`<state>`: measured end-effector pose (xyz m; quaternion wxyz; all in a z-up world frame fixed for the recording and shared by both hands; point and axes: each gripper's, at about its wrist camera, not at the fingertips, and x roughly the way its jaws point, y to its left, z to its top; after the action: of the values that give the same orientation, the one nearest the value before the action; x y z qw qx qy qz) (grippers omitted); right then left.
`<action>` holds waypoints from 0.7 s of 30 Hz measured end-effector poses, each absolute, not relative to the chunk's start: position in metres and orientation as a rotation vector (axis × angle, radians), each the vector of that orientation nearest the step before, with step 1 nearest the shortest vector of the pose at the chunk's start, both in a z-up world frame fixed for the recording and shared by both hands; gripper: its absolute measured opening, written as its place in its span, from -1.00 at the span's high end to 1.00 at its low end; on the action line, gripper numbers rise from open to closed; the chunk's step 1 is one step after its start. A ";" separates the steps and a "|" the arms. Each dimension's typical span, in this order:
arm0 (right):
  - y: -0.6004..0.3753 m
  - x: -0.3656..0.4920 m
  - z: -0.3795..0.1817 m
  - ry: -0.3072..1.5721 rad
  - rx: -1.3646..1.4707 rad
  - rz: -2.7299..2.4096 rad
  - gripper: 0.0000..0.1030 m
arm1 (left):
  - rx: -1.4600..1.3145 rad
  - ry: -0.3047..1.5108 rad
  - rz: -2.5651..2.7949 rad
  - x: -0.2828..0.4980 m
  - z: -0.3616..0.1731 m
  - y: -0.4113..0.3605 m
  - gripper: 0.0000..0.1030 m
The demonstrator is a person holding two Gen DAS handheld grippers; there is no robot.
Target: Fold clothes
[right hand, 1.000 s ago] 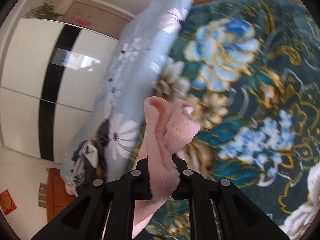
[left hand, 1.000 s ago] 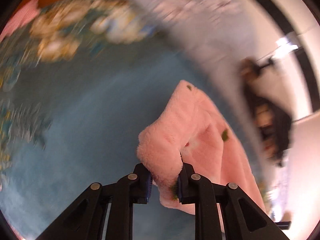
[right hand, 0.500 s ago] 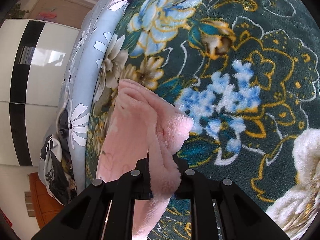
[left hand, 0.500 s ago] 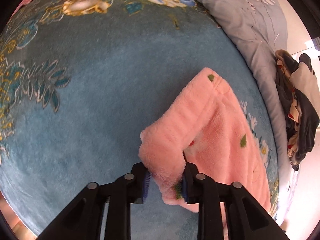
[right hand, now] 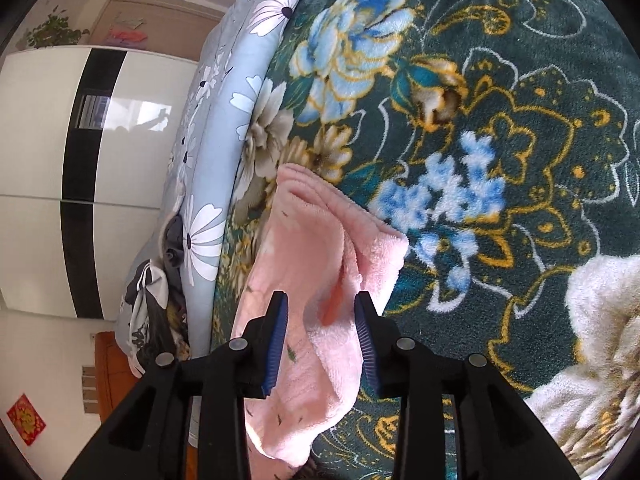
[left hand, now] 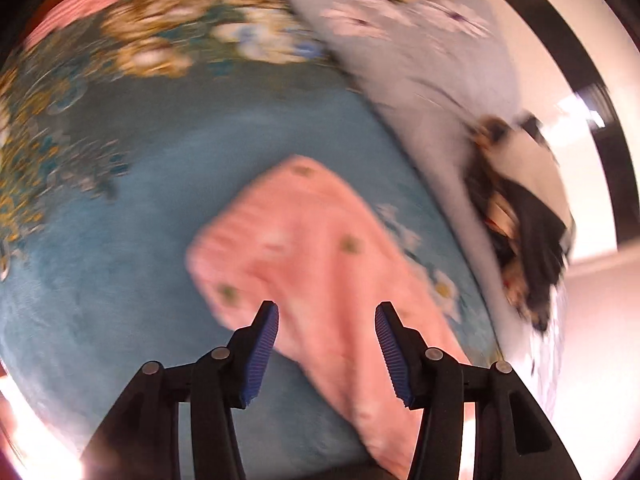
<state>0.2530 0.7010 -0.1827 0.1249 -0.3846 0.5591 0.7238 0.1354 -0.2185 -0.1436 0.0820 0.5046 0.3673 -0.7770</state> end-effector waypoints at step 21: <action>0.714 0.235 -0.207 1.575 -1.268 2.294 0.30 | 2.055 0.409 -2.505 0.068 -0.174 0.076 -0.19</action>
<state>0.2351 0.7136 -0.2068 0.0419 -0.4144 0.5147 0.7494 0.0684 0.0758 -0.1736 -0.0622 0.6280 0.1251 -0.7655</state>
